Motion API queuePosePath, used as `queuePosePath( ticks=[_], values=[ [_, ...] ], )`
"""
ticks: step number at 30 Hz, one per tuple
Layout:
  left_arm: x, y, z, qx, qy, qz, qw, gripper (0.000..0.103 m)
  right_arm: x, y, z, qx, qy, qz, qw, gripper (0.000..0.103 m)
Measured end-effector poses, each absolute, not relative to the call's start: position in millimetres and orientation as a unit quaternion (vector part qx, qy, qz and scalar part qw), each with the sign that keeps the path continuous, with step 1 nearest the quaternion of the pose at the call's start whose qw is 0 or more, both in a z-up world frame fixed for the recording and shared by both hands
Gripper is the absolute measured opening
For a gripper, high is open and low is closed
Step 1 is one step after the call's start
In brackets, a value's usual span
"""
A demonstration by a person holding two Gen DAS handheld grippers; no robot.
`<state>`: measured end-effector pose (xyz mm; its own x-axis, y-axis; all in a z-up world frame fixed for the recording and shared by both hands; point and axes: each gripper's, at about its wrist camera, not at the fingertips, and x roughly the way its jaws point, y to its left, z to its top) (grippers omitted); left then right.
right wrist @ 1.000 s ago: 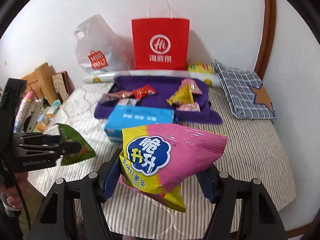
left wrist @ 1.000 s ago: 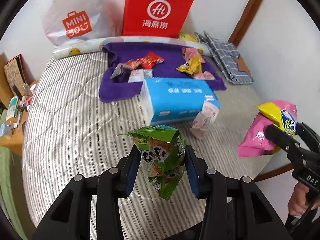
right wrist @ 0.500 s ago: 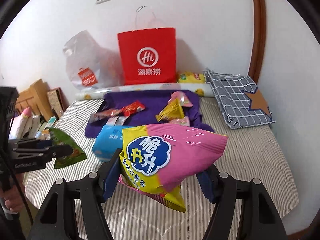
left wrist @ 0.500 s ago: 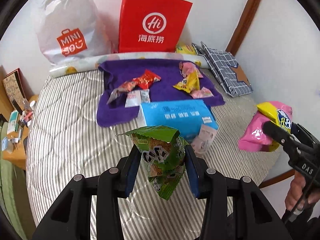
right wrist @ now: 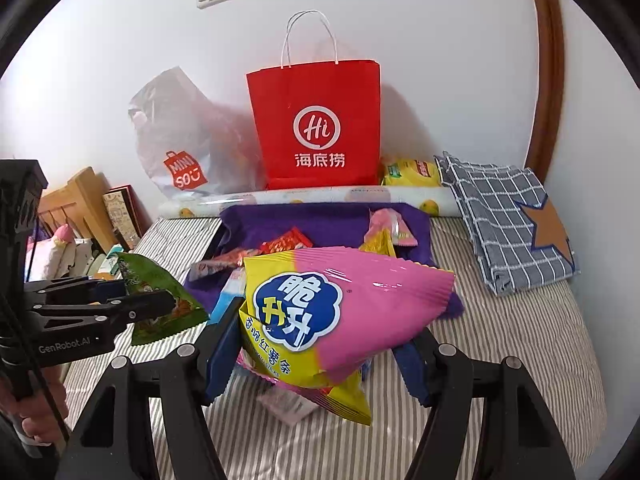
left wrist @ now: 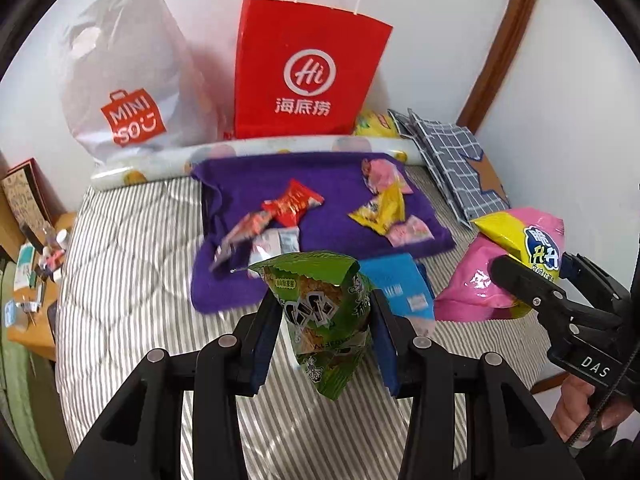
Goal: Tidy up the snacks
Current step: 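Carry the chip bag and green snack bag over the purple towel with both tools, then open the right tool to drop the chip bag while the left tool releases the green bag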
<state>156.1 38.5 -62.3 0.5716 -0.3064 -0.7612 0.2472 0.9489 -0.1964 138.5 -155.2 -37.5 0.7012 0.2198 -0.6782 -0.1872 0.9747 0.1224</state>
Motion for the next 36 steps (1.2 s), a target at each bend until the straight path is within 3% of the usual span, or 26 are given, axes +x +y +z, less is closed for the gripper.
queuePosePath(
  ticks=[23, 36],
  values=[
    [313.4, 22.4, -45.9, 0.0, 0.425, -0.122, 0.897, 0.044, 298.3, -169.6, -48.2, -0.005, 0.37, 0.093, 0.924, 0.067],
    [363.4, 27.0, -87.9, -0.002, 0.454, -0.12, 0.883, 0.044, 356.0, -155.7, -81.4, 0.003, 0.408, 0.125, 0.905, 0.067]
  ],
)
